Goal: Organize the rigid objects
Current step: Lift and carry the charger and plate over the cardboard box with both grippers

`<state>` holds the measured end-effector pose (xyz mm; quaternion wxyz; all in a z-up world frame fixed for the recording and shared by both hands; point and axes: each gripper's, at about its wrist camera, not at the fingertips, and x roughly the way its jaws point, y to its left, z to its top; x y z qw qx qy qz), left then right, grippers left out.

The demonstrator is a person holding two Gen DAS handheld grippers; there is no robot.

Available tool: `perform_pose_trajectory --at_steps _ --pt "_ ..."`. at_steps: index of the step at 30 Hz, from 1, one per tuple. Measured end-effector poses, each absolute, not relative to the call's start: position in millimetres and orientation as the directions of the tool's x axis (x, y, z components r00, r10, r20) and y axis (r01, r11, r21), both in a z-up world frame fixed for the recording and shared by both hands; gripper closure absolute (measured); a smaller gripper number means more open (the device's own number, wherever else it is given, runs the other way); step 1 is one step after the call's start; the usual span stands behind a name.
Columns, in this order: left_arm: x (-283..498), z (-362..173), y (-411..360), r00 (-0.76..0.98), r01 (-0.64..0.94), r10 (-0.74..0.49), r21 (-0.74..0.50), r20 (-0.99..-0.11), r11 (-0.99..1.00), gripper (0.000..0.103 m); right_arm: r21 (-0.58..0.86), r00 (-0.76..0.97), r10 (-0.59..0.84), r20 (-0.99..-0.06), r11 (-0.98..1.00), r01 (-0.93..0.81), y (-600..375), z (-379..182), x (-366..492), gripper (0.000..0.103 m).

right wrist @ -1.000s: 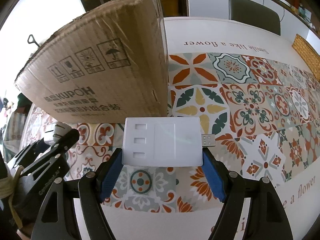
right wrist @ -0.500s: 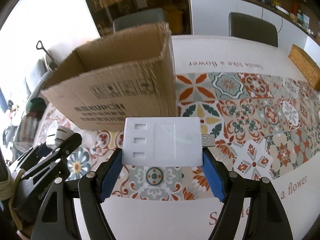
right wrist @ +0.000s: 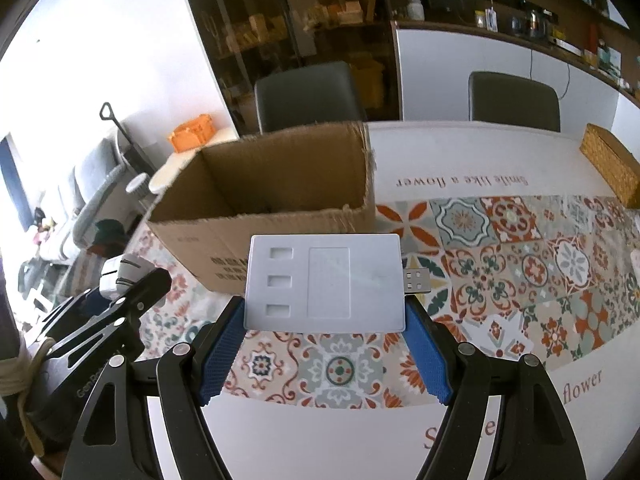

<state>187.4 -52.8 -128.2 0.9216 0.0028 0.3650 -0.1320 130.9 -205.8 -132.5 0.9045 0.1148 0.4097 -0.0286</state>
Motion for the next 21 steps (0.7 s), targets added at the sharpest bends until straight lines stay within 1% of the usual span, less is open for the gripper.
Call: perform_pose_trajectory --at_steps 9,15,21 --pt "192 -94 -48 0.721 0.264 -0.290 -0.138 -0.630 0.955 0.057 0.216 0.720 0.061 -0.691 0.969 0.124 -206 -101 129 0.027" --pt "203 -76 -49 0.750 0.276 -0.292 -0.120 -0.594 0.954 0.057 0.207 0.753 0.060 -0.656 0.973 0.103 -202 -82 137 0.027" --pt "224 -65 -52 0.760 0.282 -0.292 -0.110 -0.581 0.953 0.057 0.194 0.763 0.049 -0.644 0.976 0.100 -200 -68 155 0.027"
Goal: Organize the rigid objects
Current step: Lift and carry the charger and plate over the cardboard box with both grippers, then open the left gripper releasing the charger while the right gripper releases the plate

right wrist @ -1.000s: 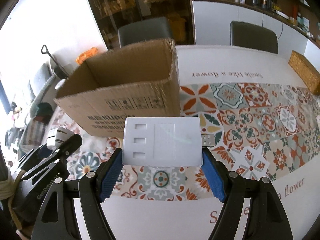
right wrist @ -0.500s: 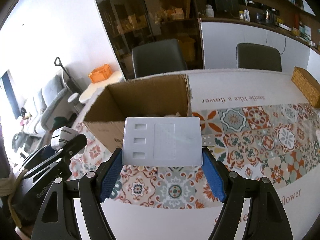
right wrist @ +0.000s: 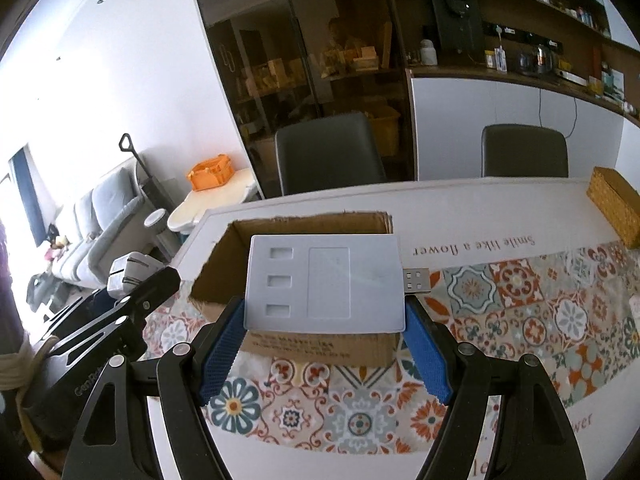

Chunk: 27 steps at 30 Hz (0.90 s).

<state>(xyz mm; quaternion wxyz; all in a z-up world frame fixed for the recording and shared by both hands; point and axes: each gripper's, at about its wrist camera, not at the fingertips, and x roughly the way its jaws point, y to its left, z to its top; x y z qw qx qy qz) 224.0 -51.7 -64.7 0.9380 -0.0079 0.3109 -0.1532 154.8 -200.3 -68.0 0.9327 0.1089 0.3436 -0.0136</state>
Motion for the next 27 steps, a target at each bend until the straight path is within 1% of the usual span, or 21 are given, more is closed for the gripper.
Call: perform_pose_trajectory --at_steps 7,11,14,21,24,27 --pt "252 -59 -62 0.754 0.299 -0.293 -0.089 -0.588 0.950 0.057 0.162 0.752 0.031 -0.659 0.981 0.102 -200 -63 183 0.027" --pt "271 -63 -70 0.733 0.307 -0.284 -0.072 -0.619 0.949 0.057 0.162 0.736 0.032 -0.676 0.981 0.107 -206 -66 203 0.027" --pt "285 -72 -77 0.699 0.317 -0.277 -0.062 -0.659 0.946 0.057 0.167 0.718 0.034 -0.695 0.979 0.115 -211 -70 220 0.027" --pt "318 -100 -95 0.579 0.334 -0.248 -0.052 -0.777 0.941 0.056 0.123 0.675 0.004 -0.738 0.984 0.129 -214 -81 245 0.027" --pt "325 -110 -101 0.549 0.338 -0.225 -0.032 -0.805 0.940 0.056 0.115 0.656 -0.001 -0.755 0.984 0.135 -215 -87 251 0.027" --pt "331 -122 -103 0.506 0.332 -0.214 -0.041 -0.836 0.942 0.056 0.108 0.642 -0.008 -0.767 0.984 0.141 -217 -93 254 0.027"
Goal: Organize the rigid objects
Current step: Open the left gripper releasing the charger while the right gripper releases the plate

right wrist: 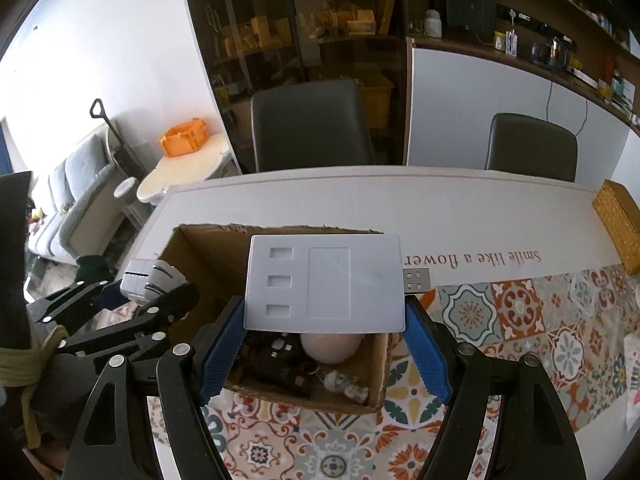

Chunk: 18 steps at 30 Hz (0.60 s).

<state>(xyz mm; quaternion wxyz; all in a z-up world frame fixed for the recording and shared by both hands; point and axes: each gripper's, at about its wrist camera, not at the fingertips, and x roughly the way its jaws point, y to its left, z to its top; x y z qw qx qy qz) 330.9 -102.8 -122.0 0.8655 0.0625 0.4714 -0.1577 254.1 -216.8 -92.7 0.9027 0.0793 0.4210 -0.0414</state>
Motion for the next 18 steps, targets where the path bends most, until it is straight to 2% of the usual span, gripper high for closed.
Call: perform_pose_trajectory --at_steps 4,5,7,11,12,13,14,16,18 --pt "332 -128 -104 0.500 0.319 -0.195 -0.030 -0.844 0.947 0.053 0.112 0.626 -0.006 -0.780 0.982 0.150 -220 -98 258 0.027" --pt "331 -128 -104 0.501 0.314 -0.191 -0.029 -0.844 0.949 0.049 0.111 0.623 -0.007 -0.782 0.982 0.151 -219 -99 258 0.027" --pt "331 -125 -103 0.508 0.309 -0.187 -0.024 -0.841 0.951 0.035 0.112 0.619 -0.007 -0.785 0.982 0.153 -220 -101 259 0.027" --pt "325 -117 -95 0.562 0.257 -0.105 0.053 -0.820 0.965 0.024 0.117 0.620 -0.004 -0.785 0.981 0.153 -220 -99 258 0.027" --pt "324 -114 -90 0.576 0.231 -0.077 0.071 -0.814 0.970 0.015 0.116 0.622 -0.003 -0.783 0.982 0.152 -219 -98 258 0.027" --pt "322 -112 -85 0.593 0.198 -0.045 0.090 -0.804 0.976 0.011 0.117 0.623 -0.002 -0.782 0.982 0.149 -218 -97 257 0.027" --pt "318 -109 -79 0.620 0.151 0.000 0.120 -0.784 0.981 0.010 0.117 0.624 0.000 -0.782 0.982 0.146 -217 -96 257 0.027" --pt "312 -103 -69 0.655 0.087 0.058 0.151 -0.753 0.985 0.000 0.119 0.627 0.006 -0.779 0.983 0.138 -213 -95 257 0.027" --pt "306 -97 -56 0.671 0.051 0.071 0.142 -0.738 0.989 0.000 0.114 0.628 0.010 -0.778 0.986 0.126 -209 -94 257 0.027"
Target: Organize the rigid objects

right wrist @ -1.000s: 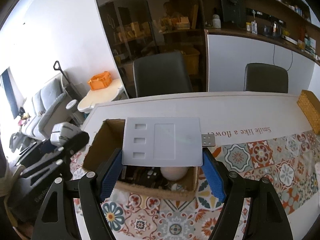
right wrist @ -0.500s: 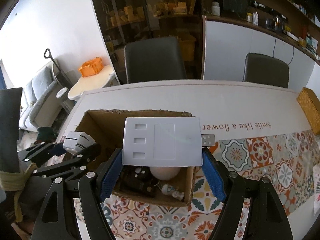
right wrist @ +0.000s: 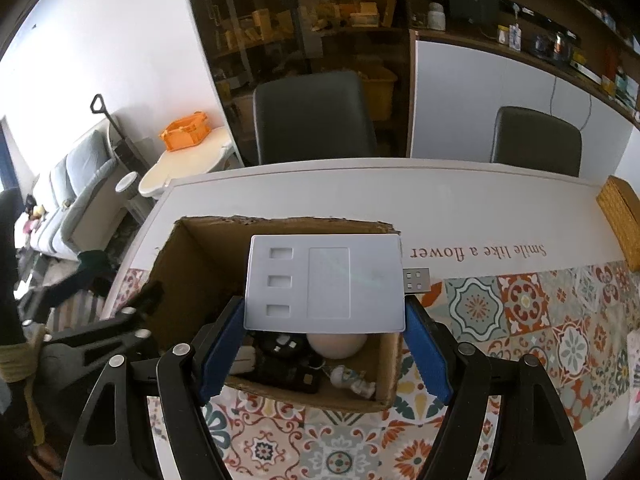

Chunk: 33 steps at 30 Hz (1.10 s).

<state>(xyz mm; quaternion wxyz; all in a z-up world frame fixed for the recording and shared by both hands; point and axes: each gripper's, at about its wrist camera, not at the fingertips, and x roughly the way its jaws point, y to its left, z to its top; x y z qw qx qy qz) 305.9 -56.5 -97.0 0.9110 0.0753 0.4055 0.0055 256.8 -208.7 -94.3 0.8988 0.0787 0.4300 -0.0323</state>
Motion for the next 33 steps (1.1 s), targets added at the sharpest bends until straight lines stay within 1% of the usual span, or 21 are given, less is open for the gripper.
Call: perform_pose_trajectory --at_steps 6,12,17,19,20,24,29,33 --pt "297 -88 -30 0.684 0.020 0.054 0.092 -0.727 0.996 0.000 0.123 0.616 0.043 -0.786 0.989 0.088 -190 -96 265 0.027" --pt "299 -85 -14 0.686 -0.009 0.053 0.064 -0.726 0.998 0.000 0.109 0.599 0.044 -0.799 0.991 0.074 -173 -97 273 0.027" --pt "298 -86 -12 0.682 -0.008 0.038 0.044 -0.731 0.999 0.000 0.092 0.581 0.019 -0.814 0.991 0.095 -172 -102 282 0.026" --pt "296 -87 -13 0.677 -0.004 0.030 0.037 -0.735 0.999 0.000 0.071 0.563 -0.004 -0.827 0.991 0.111 -174 -105 285 0.025" --pt "295 -86 -13 0.677 -0.001 0.026 0.035 -0.736 0.999 0.000 0.065 0.553 -0.010 -0.833 0.991 0.116 -175 -107 287 0.022" --pt "288 -85 -15 0.678 0.011 0.018 0.035 -0.735 0.999 0.000 0.047 0.539 -0.027 -0.842 0.991 0.123 -176 -108 282 0.019" --pt "271 -76 -18 0.690 0.029 -0.003 0.023 -0.724 0.999 0.000 0.040 0.570 -0.054 -0.820 0.988 0.150 -181 -96 256 0.019" --pt "247 -65 -24 0.710 0.046 -0.030 0.003 -0.704 0.999 0.000 0.020 0.609 -0.092 -0.788 0.984 0.176 -187 -75 224 0.018"
